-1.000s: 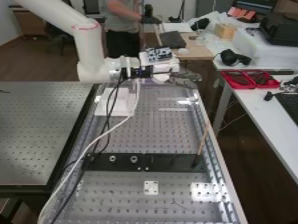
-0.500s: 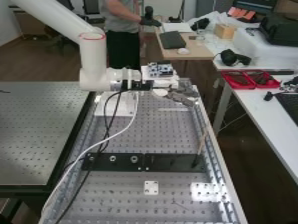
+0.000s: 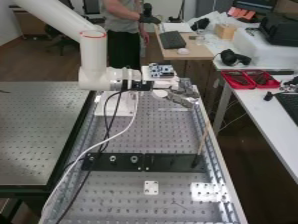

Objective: Grab the paper clip and place it in the clear container

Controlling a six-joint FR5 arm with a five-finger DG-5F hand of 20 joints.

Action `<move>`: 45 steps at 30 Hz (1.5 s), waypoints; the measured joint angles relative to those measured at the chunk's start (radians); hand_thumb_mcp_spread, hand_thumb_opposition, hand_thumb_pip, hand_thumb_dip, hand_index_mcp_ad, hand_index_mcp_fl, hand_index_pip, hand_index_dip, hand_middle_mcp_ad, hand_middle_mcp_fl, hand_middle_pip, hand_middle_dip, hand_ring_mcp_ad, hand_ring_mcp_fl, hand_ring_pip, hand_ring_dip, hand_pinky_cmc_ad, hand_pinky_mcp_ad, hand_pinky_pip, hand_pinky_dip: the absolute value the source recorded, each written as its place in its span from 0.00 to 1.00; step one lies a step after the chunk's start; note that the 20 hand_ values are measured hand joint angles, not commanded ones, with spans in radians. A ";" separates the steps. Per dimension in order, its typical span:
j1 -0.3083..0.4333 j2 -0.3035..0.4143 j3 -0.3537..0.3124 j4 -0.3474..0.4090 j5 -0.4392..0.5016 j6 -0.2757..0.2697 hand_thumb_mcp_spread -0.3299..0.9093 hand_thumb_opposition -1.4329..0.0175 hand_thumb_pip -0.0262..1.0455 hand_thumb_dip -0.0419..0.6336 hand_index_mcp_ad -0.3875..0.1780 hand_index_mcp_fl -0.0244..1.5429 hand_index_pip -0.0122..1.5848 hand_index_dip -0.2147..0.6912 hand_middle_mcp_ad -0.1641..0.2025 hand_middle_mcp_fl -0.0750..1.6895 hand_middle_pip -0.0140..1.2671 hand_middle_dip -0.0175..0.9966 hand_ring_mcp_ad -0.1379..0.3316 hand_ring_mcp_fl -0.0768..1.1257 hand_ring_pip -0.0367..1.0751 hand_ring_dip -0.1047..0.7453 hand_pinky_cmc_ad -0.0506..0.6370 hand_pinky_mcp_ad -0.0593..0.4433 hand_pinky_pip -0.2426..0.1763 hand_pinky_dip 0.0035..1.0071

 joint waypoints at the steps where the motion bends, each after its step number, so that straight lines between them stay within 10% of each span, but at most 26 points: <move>1: -0.001 0.003 -0.001 0.001 -0.001 0.000 0.67 0.39 0.47 0.47 0.44 0.32 0.62 0.34 0.65 0.22 0.11 0.32 0.44 0.14 0.15 0.23 0.55 0.67 0.82 0.19; 26: -0.162 0.457 -0.152 -0.043 0.063 -0.120 0.65 0.40 0.42 0.47 0.44 0.32 0.50 0.33 0.65 0.20 0.11 0.32 0.45 0.13 0.15 0.23 0.55 0.67 0.81 0.18; 45: -0.185 0.437 -0.098 -0.137 0.019 -0.129 0.65 0.41 0.41 0.47 0.46 0.35 0.42 0.40 0.65 0.20 0.11 0.32 0.45 0.13 0.15 0.24 0.55 0.67 0.81 0.18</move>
